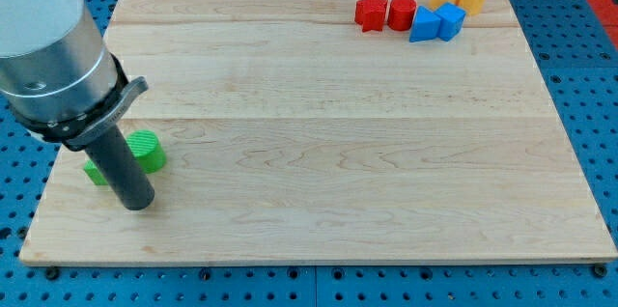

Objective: Slide green circle towards upwards along with group to blocks

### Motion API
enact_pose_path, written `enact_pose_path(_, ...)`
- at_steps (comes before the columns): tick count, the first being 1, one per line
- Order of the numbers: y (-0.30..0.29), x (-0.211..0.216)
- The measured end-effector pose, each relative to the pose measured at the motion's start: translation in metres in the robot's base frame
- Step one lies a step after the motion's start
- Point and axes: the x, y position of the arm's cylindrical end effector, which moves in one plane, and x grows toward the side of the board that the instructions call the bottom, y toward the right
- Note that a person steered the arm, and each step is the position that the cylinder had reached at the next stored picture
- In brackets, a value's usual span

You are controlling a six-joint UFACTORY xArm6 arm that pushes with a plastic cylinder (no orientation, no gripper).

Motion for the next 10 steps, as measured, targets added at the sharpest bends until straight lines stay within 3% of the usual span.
enact_pose_path(1,-0.011,-0.003)
enact_pose_path(2,-0.062,0.026)
enact_pose_path(3,-0.068,-0.026)
enact_pose_path(4,0.026,-0.06)
enact_pose_path(5,0.101,-0.061)
enact_pose_path(7,0.098,-0.159)
enact_pose_path(9,-0.009,-0.192)
enact_pose_path(10,0.076,-0.217)
